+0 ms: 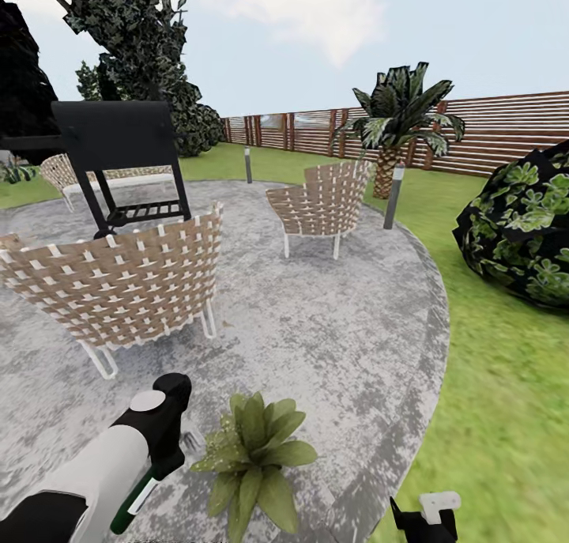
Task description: Pick up the pesticide atomizer in the garden and spray insectifuge to fully cover both potted plants in the garden.
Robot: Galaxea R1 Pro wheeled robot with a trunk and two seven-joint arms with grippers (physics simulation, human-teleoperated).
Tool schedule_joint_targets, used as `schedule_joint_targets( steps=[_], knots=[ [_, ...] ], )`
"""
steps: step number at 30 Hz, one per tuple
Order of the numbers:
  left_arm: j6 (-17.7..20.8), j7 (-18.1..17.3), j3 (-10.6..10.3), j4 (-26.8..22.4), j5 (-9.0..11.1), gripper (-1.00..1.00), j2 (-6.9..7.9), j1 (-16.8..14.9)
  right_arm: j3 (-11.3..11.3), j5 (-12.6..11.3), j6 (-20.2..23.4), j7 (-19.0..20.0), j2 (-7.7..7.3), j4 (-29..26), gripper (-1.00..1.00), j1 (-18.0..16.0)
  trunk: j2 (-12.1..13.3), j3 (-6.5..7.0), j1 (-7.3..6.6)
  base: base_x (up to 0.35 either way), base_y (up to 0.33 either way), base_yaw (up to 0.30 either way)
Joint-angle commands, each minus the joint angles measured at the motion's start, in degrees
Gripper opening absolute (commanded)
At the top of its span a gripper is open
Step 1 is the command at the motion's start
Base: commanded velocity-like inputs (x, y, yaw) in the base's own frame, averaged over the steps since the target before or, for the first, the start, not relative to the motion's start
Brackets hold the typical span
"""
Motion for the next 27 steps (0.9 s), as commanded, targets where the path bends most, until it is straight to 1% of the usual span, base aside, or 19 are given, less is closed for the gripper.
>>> schedule_joint_targets(
  steps=[1,4,7,11,14,16,18,21,23,24,25,27],
  knots=[
    [0.6,-0.6,-0.3,-0.1,-0.4,-1.0,0.01,-0.1,0.4,-0.6,-0.2,0.2,-0.02,0.0,1.0,0.0,0.0,-0.03,-0.01,-0.067,-0.271,0.265],
    [0.6,-0.5,-0.4,-0.2,-0.4,-1.0,0.08,-0.1,0.4,-0.6,-0.2,0.2,-0.02,0.0,1.0,0.0,0.0,0.04,-0.01,-0.157,-0.238,0.268],
    [0.6,-0.5,-0.3,-0.2,-0.4,-1.0,0.46,-0.1,0.4,-0.6,-0.2,0.2,-0.02,0.0,1.0,0.0,0.0,0.12,-0.01,-0.251,-0.183,0.27],
    [0.6,-0.4,-0.3,0.0,-0.5,-1.0,0.64,0.0,0.4,-0.6,-0.2,0.2,-0.02,0.0,1.0,0.0,0.0,0.22,-0.01,-0.112,-0.066,0.26],
    [0.6,0.2,-0.2,0.0,-0.3,-1.0,0.98,0.2,0.4,-0.6,-0.2,0.2,-0.02,0.0,1.0,0.0,0.0,0.23,-0.01,-0.006,-0.004,0.062],
    [0.9,2.3,0.0,0.1,0.2,-1.0,0.78,1.6,0.4,-0.6,-0.2,0.2,-0.02,0.0,1.0,0.0,0.0,0.24,-0.01,-0.001,0.0,0.006],
    [1.0,2.8,0.1,0.1,0.4,-1.0,0.71,1.9,0.4,-0.6,-0.2,0.2,-0.02,0.0,1.0,0.0,0.0,0.24,-0.01,0.0,0.0,0.002],
    [1.0,3.2,0.1,0.1,0.5,-1.0,0.53,3.6,0.4,-0.6,-0.2,0.2,-0.02,0.0,1.0,0.0,0.0,0.24,-0.01,0.0,0.0,0.0],
    [1.0,4.3,0.3,0.1,1.1,-1.0,0.66,4.6,0.5,-0.6,-0.2,0.2,-0.02,0.0,1.0,0.0,0.0,0.24,-0.01,0.0,0.0,0.0],
    [1.0,5.8,1.3,0.1,1.7,-1.0,0.77,4.8,0.5,-0.6,-0.2,0.2,-0.02,0.0,1.0,0.0,0.0,0.24,-0.01,0.0,0.0,0.0],
    [1.0,7.8,3.5,0.1,2.5,-1.0,0.75,4.9,0.5,-0.6,-0.2,0.2,-0.02,0.0,1.0,0.0,0.0,0.24,-0.01,0.0,0.0,0.0],
    [1.0,13.6,9.0,0.1,3.3,-1.0,0.31,5.0,0.5,-0.5,-0.2,0.2,-0.02,0.0,1.0,0.0,0.0,0.24,-0.01,0.0,0.0,0.0]
  ],
)
